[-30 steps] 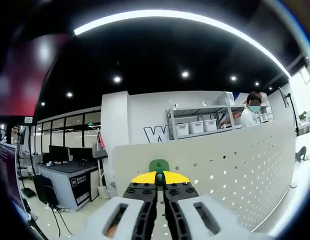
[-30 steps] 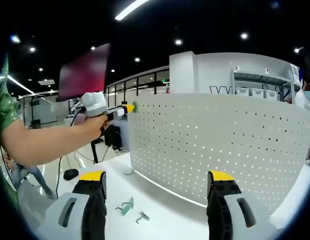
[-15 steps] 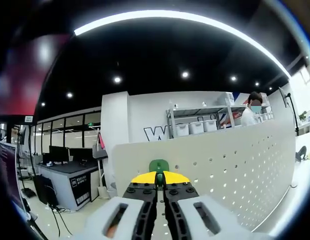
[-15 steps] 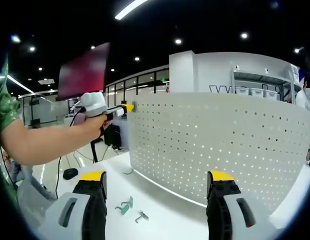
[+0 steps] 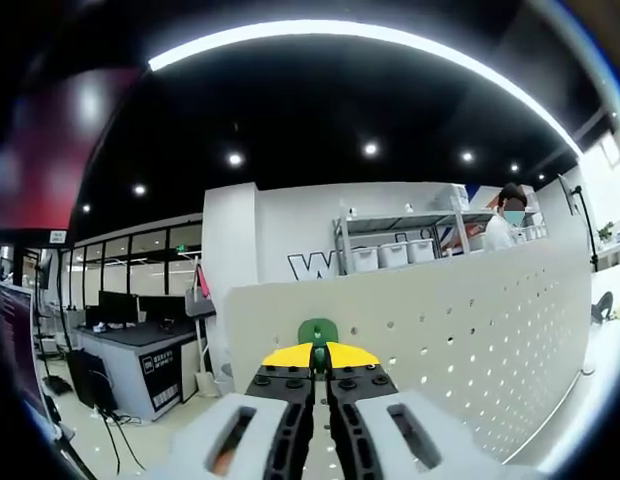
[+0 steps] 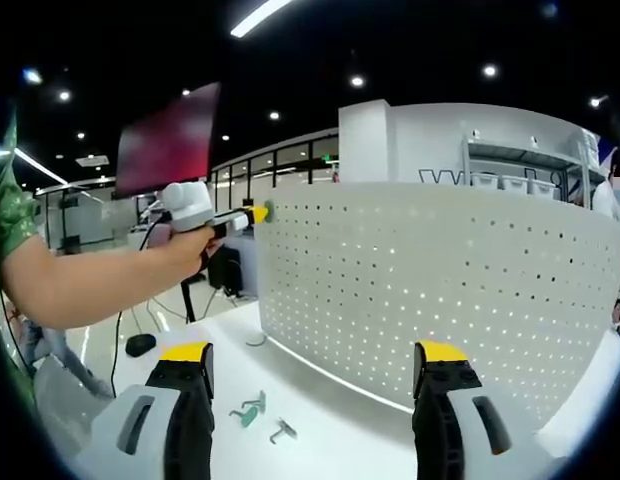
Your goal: Insert the hook assembly into the mounting plate slot until the hook locks in place.
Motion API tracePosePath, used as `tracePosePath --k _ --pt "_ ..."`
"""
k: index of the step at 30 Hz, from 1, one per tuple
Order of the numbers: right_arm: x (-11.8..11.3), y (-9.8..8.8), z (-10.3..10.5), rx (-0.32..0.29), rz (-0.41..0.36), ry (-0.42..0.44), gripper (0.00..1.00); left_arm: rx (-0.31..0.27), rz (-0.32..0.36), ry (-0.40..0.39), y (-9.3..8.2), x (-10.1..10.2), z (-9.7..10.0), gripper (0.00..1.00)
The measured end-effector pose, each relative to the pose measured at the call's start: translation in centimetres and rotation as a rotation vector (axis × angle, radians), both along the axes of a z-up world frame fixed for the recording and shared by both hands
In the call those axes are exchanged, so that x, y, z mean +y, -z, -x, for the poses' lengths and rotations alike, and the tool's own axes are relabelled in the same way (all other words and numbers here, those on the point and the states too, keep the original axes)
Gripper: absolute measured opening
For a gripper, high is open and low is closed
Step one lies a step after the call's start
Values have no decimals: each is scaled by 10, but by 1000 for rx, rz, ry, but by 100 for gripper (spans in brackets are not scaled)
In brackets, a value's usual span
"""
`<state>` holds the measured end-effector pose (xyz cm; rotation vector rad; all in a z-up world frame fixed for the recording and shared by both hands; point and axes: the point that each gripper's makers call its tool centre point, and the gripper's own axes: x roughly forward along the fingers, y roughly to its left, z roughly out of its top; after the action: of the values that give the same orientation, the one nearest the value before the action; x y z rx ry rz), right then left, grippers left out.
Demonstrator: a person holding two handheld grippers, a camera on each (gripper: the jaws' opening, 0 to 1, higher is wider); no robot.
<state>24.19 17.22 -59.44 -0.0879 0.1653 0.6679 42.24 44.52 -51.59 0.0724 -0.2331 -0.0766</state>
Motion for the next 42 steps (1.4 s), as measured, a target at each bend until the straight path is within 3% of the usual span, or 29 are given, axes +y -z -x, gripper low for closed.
tracePosePath --k 11,25,42 --pt "-1 3 -1 6 5 5 84 -1 -2 -1 1 0 -3 2" --pt "-5 5 -2 11 9 17 83 1 -78 -20 5 -3 -8 3" --pt "-6 3 0 7 9 15 83 21 -66 -22 7 1 -7 4"
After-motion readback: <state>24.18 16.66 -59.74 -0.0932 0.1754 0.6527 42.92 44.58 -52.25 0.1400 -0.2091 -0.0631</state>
